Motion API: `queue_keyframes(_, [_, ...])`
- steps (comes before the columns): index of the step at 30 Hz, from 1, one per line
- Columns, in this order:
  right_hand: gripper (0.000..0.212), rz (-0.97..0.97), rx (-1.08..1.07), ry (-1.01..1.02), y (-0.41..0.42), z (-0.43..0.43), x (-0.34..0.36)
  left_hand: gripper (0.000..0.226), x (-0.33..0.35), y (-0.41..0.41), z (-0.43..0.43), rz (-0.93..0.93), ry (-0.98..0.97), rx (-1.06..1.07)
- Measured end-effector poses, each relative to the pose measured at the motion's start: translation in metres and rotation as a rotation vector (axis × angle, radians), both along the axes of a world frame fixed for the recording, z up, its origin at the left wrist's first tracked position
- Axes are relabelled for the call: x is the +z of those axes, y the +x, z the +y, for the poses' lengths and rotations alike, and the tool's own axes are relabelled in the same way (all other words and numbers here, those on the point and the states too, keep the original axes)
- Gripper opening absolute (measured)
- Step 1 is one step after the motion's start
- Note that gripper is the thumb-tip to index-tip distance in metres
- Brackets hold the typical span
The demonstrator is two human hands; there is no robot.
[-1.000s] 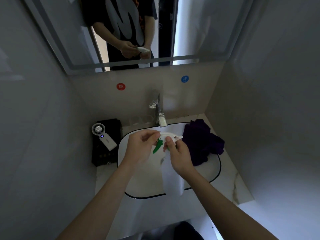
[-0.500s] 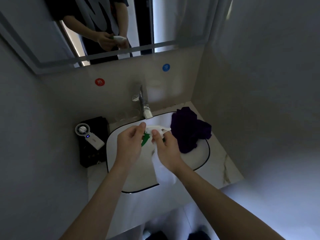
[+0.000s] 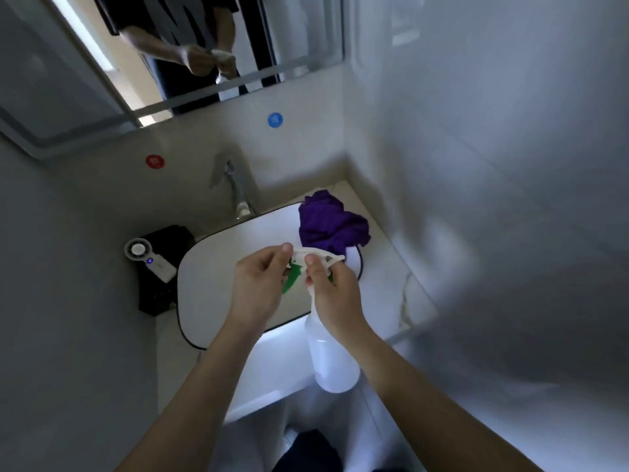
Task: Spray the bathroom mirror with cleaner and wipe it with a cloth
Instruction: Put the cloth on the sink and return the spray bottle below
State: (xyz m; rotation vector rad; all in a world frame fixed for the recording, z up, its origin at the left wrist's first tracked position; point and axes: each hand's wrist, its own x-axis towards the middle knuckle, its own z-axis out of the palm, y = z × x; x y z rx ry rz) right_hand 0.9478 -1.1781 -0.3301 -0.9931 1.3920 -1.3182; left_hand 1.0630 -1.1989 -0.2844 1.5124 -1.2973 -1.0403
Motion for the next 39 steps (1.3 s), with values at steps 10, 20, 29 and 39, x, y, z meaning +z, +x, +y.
queue_keyframes(10, [0.043,-0.113,-0.097,0.278,-0.091,0.091,-0.053,0.032,-0.060,-0.081,0.067,-0.116,0.072,-0.275])
queue_keyframes(20, [0.042,-0.320,-0.225,0.536,-0.118,0.165,-0.159,0.015,-0.170,-0.105,0.102,-0.283,0.135,-0.593])
queue_keyframes(29, [0.039,-0.265,-0.431,0.608,-0.132,0.185,-0.256,0.011,-0.288,-0.105,0.146,-0.051,0.549,-0.519])
queue_keyframes(39, [0.024,-0.715,-0.781,0.537,-0.129,0.179,-0.328,0.099,-0.382,-0.052,0.206,-0.518,0.763,-0.955])
